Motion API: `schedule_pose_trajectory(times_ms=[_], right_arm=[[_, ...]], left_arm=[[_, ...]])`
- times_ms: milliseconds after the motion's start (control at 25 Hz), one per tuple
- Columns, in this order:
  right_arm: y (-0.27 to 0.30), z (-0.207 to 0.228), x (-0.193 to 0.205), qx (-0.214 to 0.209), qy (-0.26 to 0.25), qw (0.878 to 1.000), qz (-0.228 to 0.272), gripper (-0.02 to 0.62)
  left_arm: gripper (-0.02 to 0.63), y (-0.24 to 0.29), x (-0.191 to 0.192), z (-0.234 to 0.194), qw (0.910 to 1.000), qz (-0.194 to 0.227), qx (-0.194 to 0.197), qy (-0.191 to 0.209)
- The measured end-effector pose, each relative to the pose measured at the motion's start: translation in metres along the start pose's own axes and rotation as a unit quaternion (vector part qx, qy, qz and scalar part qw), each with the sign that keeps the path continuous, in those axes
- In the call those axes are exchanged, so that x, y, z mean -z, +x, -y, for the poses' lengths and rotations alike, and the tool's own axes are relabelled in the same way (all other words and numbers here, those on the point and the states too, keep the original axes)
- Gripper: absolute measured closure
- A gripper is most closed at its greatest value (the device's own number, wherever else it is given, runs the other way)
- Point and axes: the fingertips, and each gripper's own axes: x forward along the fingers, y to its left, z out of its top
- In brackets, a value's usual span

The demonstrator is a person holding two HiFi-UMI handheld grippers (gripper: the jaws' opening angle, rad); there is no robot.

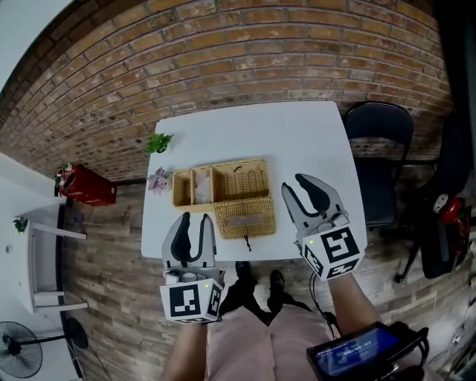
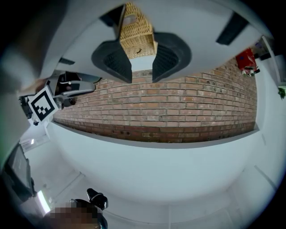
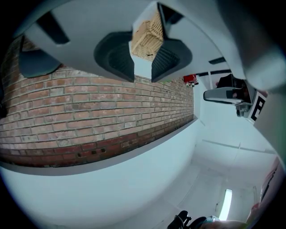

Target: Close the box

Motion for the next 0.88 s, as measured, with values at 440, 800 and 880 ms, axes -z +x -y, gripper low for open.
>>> schedule_pose_trajectory(times_ms=[440, 800, 880], right_arm=[[0.028, -0.02, 0.06, -0.025, 0.015, 0.998, -0.058, 0.445], [0.023, -0.043, 0.146, -0.06, 0.054, 0.988, -0.134, 0.403], [0.02, -0.048, 0.169, -0.063, 0.06, 0.984, -0.155, 0.403]], left_arm=[[0.431, 0.024, 0.072, 0.0, 0.9949, -0.041, 0.086, -0.032], [0.408, 0.021, 0.144, 0.009, 0.9872, -0.098, 0.114, -0.053], [0.408, 0.019, 0.159, 0.009, 0.9853, -0.111, 0.117, -0.056]])
